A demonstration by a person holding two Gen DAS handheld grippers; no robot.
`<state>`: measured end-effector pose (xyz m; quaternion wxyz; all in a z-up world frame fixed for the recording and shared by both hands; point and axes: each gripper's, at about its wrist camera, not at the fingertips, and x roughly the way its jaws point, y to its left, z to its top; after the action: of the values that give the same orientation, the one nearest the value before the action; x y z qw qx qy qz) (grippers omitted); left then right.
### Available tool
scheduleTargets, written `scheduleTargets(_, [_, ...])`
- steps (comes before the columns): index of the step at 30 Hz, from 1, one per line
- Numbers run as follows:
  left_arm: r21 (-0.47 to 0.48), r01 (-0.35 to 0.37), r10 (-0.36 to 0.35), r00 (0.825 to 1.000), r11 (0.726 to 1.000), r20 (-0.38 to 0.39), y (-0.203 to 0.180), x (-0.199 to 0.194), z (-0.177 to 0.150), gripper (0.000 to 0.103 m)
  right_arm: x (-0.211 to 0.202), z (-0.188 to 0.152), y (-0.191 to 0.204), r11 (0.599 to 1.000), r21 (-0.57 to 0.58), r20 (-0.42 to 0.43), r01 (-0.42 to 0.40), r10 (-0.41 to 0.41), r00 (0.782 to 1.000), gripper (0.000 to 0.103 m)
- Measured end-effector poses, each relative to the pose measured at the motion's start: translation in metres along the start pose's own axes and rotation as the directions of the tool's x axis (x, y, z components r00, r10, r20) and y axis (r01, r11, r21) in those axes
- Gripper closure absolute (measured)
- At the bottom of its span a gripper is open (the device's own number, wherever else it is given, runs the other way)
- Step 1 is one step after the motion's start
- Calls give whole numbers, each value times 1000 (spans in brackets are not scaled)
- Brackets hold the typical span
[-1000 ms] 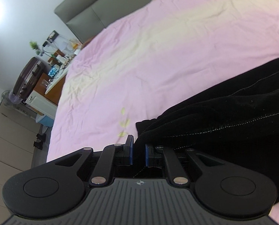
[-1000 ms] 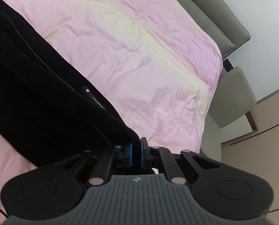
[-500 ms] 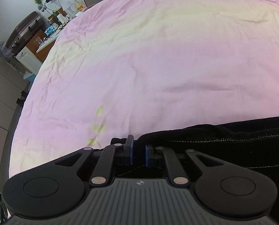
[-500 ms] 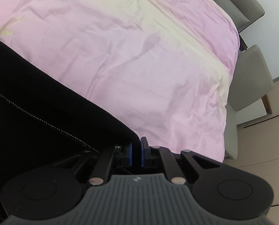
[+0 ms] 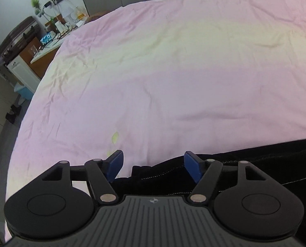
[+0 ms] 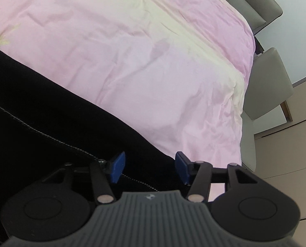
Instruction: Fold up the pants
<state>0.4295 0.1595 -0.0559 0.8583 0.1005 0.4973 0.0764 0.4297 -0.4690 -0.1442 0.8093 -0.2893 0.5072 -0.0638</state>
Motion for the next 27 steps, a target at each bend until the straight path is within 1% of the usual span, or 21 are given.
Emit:
scheduleTargets(2, [-32, 21, -21, 1000, 999, 13, 8, -14, -3, 24, -18, 0, 13, 999, -13, 28, -34, 34, 999, 46])
scheduleTargets(6, [-3, 32, -32, 999, 999, 30, 12, -41, -34, 26, -59, -2, 48, 989, -30, 77, -144, 146, 986, 46])
scheduleTargets(8, [9, 21, -22, 999, 1000, 32, 12, -52, -54, 28, -76, -4, 66, 979, -24, 93, -202, 203, 975, 44])
scheduleTargets(10, [22, 42, -43, 999, 999, 23, 10, -62, -76, 29, -94, -9, 88, 963, -17, 101, -269, 269, 958, 44])
scheduleTargets(12, [27, 63, -64, 998, 998, 28, 4, -73, -99, 29, -110, -14, 107, 949, -7, 116, -316, 315, 942, 43])
scheduleTargets(14, [7, 99, -100, 994, 995, 35, -5, -84, -121, 30, -127, -20, 127, 930, 25, 143, -366, 359, 922, 43])
scheduleTargets(17, [2, 198, -197, 978, 980, 63, -27, -103, -154, 33, -151, -32, 156, 887, 81, 188, -455, 435, 881, 43])
scheduleTargets(18, [27, 225, -226, 972, 974, 68, -37, -109, -165, 36, -157, -37, 165, 872, 96, 204, -481, 455, 867, 43])
scheduleTargets(21, [92, 287, -296, 949, 953, 110, -73, -122, -200, 36, -177, -56, 192, 839, 132, 253, -527, 486, 837, 43])
scheduleTargets(23, [115, 296, -310, 943, 948, 124, -96, -124, -220, 36, -187, -69, 207, 815, 159, 281, -558, 504, 817, 44])
scheduleTargets(24, [126, 307, -322, 939, 943, 119, -109, -122, -230, 36, -191, -75, 216, 800, 168, 291, -575, 517, 805, 44])
scheduleTargets(25, [130, 310, -325, 939, 942, 113, -121, -118, -238, 36, -193, -80, 224, 791, 176, 295, -586, 526, 798, 44])
scheduleTargets(27, [135, 281, -295, 950, 950, 99, -144, -108, -253, 36, -197, -89, 240, 780, 193, 299, -595, 531, 793, 44])
